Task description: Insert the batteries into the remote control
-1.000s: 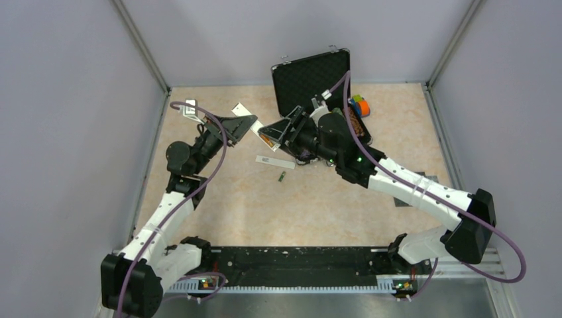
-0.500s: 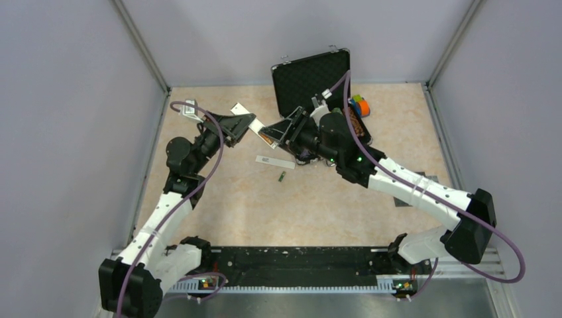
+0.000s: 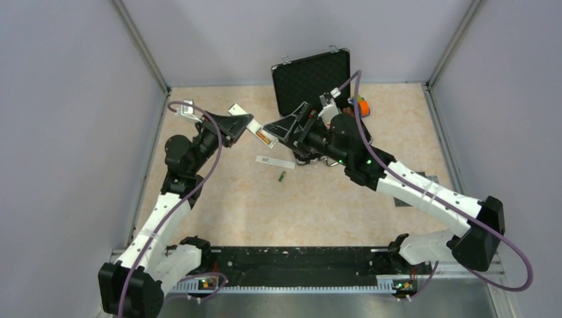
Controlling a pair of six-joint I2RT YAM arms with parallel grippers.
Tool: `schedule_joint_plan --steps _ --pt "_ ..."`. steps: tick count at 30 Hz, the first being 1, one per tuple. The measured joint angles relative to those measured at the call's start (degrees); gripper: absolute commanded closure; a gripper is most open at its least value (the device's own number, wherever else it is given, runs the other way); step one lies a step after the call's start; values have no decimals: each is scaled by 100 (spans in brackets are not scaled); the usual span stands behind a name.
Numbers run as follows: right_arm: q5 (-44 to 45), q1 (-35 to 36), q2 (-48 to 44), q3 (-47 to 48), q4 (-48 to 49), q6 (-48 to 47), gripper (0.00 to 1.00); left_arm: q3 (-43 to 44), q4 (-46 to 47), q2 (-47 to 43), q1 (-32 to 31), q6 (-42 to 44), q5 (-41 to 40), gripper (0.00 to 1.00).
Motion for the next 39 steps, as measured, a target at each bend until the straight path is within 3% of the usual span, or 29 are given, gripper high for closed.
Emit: schedule_joint_plan --steps 3,7,12,19,25,32,37,39 --pt "-13 -153 -238 -155 -28 -66 8 0 -151 -59 179 267 26 100" --pt "-9 -487 -636 -555 -101 -205 18 55 -542 -177 522 745 173 100" --pt "-136 -927 -612 -693 -476 -1099 24 413 -1733 -448 907 1657 114 100" --pt "-470 -986 752 -260 -1427 -3200 49 721 -3209 -826 977 2594 -376 100" --pt "-251 -791 1624 -195 -2024 -4030 46 708 -3829 -1060 981 2793 -835 100" --pt "1064 -107 2369 173 -2402 -3213 43 660 -4006 -1182 981 2800 -1040 100" --pt "1762 168 2896 494 -2472 -2297 64 654 -4096 -1126 981 2796 -1032 100" --pt "1899 188 3158 732 -2551 -1976 65 654 -4133 -1123 981 2798 -1029 100"
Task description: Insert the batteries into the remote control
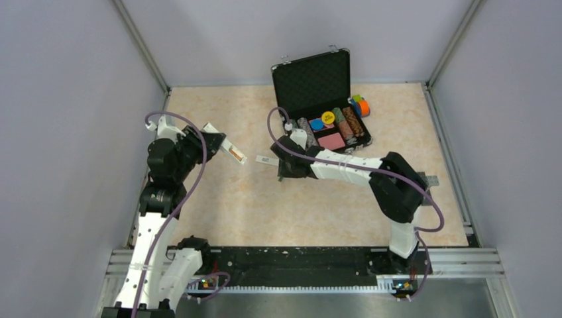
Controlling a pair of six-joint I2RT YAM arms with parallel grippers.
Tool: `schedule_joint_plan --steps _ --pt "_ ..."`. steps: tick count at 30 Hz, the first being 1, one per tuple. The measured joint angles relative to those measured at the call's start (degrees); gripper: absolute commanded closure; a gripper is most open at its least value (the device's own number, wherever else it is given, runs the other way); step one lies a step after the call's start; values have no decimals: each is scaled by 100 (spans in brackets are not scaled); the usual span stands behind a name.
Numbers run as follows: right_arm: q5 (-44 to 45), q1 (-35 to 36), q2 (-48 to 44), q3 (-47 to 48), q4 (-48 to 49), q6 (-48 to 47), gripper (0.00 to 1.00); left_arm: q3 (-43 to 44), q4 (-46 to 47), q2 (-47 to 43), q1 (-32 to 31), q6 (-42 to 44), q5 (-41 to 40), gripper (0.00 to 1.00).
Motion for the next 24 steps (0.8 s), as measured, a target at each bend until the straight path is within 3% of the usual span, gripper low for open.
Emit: schedule_joint_plan --steps 6,14,24 --pt "391 68 671 621 -306 776 62 101 -205 9 7 192 13 100" --pt "579 151 1115 872 -673 1196 64 918 -710 20 37 907 -358 100" --pt "671 205 1314 1198 -977 1375 85 933 -809 129 87 1165 -476 100"
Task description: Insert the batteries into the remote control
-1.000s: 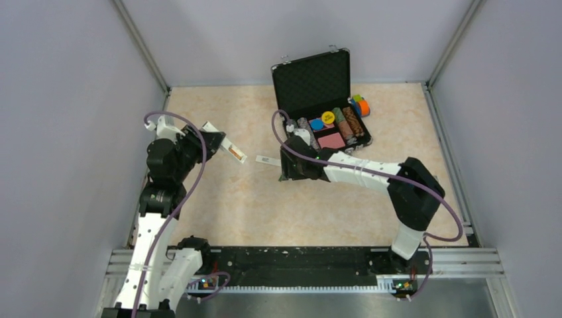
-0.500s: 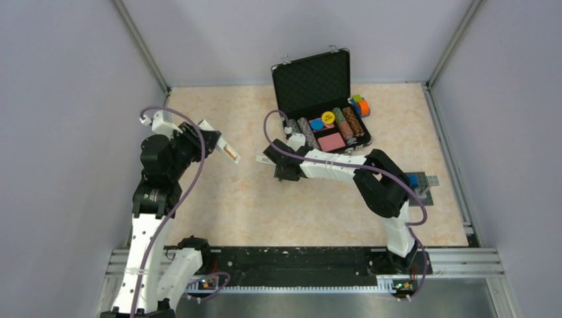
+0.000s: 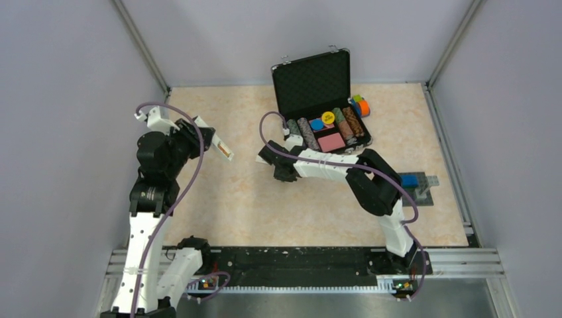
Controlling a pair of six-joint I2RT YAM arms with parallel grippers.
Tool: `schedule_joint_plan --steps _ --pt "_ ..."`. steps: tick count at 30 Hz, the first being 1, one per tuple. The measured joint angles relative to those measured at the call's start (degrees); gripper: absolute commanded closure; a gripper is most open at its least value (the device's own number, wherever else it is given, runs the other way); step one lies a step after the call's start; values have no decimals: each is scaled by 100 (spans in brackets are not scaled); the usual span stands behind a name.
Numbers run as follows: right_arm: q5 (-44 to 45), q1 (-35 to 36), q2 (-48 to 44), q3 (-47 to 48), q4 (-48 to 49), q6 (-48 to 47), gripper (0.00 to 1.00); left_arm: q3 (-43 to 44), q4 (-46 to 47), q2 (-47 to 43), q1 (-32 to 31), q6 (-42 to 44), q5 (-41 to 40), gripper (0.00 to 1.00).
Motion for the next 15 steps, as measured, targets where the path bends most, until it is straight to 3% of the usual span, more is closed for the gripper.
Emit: schedule_joint_plan --steps 6,15 --pt "92 15 17 31 -66 -181 99 -13 20 68 26 39 46 100" --pt "199 20 -682 -726 566 -1427 100 -426 339 330 35 -214 745 100"
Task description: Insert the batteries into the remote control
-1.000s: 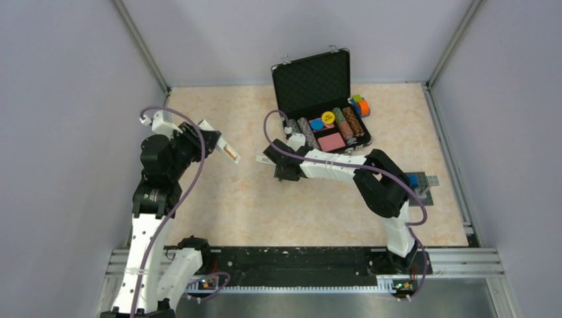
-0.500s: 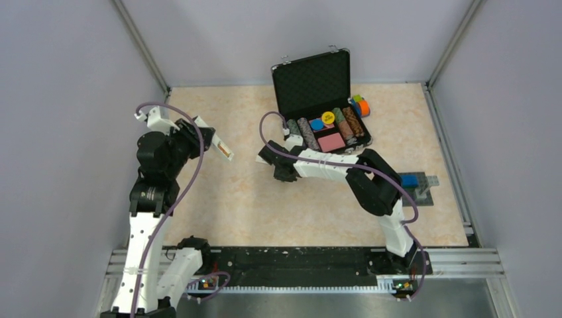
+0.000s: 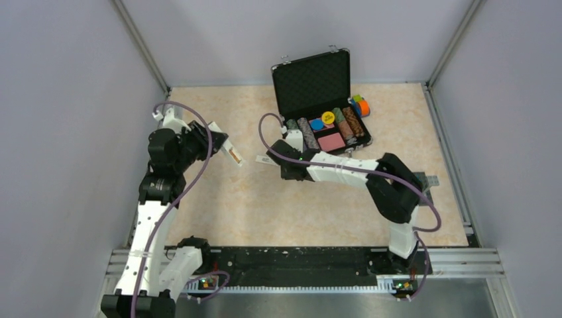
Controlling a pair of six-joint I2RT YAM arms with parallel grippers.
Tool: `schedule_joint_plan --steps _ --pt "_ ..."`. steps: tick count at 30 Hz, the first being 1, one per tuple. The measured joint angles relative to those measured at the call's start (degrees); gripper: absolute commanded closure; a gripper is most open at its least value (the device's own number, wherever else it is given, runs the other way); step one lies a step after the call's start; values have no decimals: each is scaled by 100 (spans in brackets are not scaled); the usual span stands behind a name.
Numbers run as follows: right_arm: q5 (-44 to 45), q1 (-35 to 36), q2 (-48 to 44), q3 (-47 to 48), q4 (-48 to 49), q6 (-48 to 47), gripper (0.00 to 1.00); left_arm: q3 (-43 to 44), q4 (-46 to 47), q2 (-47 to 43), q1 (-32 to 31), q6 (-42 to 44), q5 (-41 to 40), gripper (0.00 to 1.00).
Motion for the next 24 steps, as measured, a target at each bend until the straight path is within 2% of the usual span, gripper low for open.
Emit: schedule_joint_plan --steps 4,6,10,12,16,21,24 --pt "-496 -98 -1062 -564 509 -837 100 -219 321 332 0 -258 785 100" --pt "-1097 -262 -1735 -901 839 -1147 100 -249 420 501 0 -339 1130 100" --pt "-2446 -903 -2780 -1204 1176 -1646 100 -271 1014 1266 2 -675 2448 100" --pt "-2990 -1117 -3027 -1200 1226 -1838 100 -334 1449 1600 -9 -914 2955 100" --pt "-4076 -1108 -3204 -1191 1211 -2037 100 -501 2424 2164 -118 -1456 3628 100" --pt "-5040 -1097 -3206 -1054 1082 -1880 100 -505 3235 2717 -450 -1869 4009 100" --pt "-5335 -1097 -3206 -833 1064 -1729 100 -505 3515 2929 -619 -1982 4100 100"
